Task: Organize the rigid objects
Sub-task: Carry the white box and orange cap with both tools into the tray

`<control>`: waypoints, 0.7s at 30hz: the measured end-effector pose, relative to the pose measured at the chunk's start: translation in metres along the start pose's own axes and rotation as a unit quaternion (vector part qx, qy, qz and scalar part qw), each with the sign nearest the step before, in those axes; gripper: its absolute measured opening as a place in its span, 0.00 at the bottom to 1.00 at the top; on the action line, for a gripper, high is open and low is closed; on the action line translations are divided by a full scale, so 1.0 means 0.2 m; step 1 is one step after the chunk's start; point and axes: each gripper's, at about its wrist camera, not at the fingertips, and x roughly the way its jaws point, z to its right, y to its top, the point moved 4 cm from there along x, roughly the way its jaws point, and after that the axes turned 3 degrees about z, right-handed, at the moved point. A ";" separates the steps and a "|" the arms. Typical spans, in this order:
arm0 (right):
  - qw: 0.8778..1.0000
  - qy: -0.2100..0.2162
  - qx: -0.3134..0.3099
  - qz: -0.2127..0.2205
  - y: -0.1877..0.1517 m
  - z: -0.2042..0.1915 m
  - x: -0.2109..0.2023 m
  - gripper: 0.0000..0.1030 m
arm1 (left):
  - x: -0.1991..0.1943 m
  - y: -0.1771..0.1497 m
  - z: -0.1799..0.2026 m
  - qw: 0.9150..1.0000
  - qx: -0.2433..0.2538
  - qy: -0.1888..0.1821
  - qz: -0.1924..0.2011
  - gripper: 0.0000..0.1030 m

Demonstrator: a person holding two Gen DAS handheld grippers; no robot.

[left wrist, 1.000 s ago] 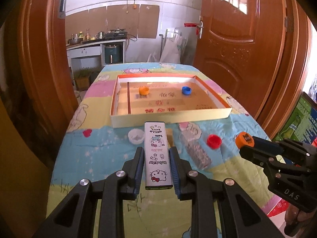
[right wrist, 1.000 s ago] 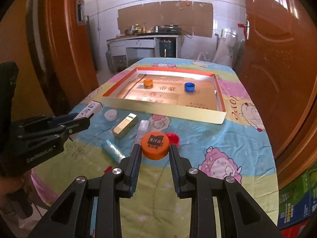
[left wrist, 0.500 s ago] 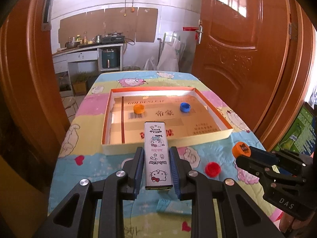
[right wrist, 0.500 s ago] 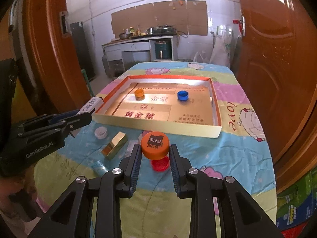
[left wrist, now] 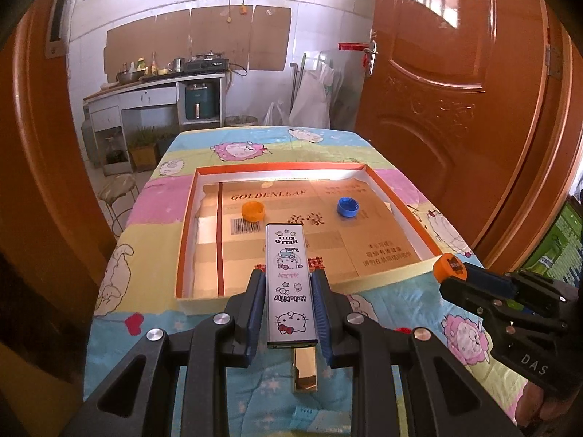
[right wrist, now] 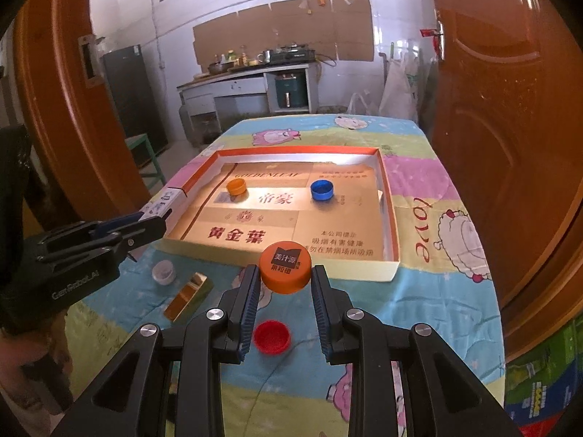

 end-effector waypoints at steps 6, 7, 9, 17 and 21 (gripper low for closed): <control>1.000 -0.004 0.014 -0.006 0.06 0.07 0.08 0.28 | 0.11 0.07 0.01 1.000 0.001 -0.005 -0.011 0.26; 1.000 -0.005 0.016 -0.007 0.07 0.09 0.11 0.28 | 0.12 0.08 0.01 1.000 0.002 -0.006 -0.012 0.26; 1.000 -0.005 0.019 -0.010 0.09 0.10 0.14 0.28 | 0.16 0.10 0.02 1.000 0.006 -0.010 -0.014 0.26; 0.999 -0.002 0.029 -0.019 0.15 0.16 0.26 0.28 | 0.31 0.18 0.07 0.999 0.018 -0.022 -0.025 0.26; 0.999 -0.001 0.034 -0.026 0.18 0.19 0.32 0.28 | 0.38 0.20 0.07 0.999 0.024 -0.023 -0.035 0.26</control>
